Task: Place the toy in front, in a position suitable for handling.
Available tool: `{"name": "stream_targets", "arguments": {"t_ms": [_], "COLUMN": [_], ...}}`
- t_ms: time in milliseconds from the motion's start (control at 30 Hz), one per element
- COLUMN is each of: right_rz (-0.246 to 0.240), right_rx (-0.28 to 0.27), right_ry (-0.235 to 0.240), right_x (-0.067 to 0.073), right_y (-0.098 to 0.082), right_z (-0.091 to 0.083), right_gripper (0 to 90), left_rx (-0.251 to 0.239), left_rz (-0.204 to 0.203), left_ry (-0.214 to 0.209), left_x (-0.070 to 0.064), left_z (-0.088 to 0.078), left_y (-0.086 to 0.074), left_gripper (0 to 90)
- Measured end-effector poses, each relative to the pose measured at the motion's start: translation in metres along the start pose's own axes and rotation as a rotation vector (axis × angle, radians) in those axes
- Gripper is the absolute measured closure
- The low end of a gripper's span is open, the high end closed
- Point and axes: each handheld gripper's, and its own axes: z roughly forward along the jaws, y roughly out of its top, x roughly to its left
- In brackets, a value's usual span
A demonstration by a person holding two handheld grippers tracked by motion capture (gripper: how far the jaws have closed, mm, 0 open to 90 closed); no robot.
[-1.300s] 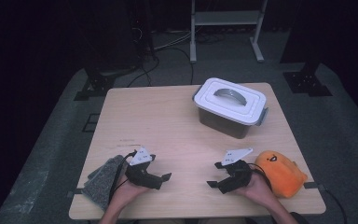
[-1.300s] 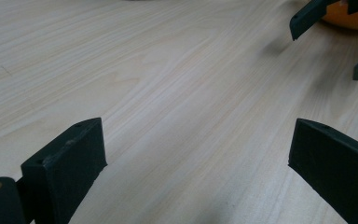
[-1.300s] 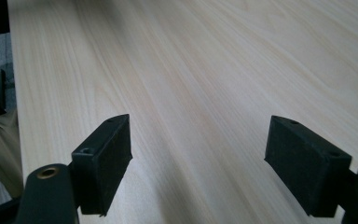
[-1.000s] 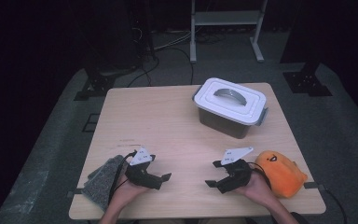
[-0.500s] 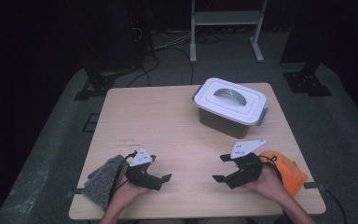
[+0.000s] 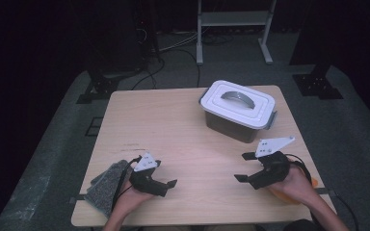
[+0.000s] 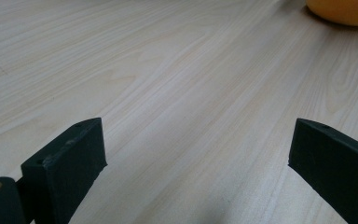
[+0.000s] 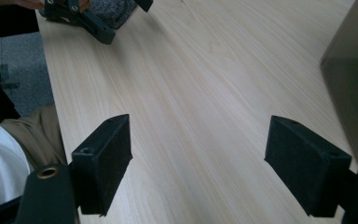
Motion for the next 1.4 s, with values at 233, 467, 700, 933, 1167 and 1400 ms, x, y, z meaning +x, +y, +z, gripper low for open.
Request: {"name": "stream_targets", "arguments": {"t_ms": [233,467,700,933,1167,1400], "right_rz": [0.001,0.014,0.023,0.041,0.079,0.108], "right_rx": [0.0,-0.005,-0.004,0.007,0.014,0.021], "right_ry": [-0.017,-0.039,-0.064,-0.094,-0.121,-0.144], "right_x": [-0.005,-0.011,-0.015,-0.02,-0.027,-0.032], "right_y": [-0.004,-0.011,-0.02,-0.032,-0.048,-0.06], "right_z": [-0.016,-0.031,-0.046,-0.058,-0.067,-0.072], "right_gripper": [21.2,21.3,21.3,21.7,21.8,22.0], "left_rx": [0.0,-0.003,-0.004,0.0,0.001,0.001], "left_rz": [0.003,0.004,-0.003,0.0,0.0,-0.003], "left_ry": [-0.002,0.0,0.002,0.0,0.0,0.001], "left_x": [0.0,0.0,0.0,0.0,0.0,0.0], "left_z": [0.0,-0.001,-0.001,0.0,0.0,0.0], "left_y": [0.0,0.0,0.0,0.0,-0.001,-0.001], "left_gripper": [3.0,3.0,3.0,3.0,3.0,3.0]}}
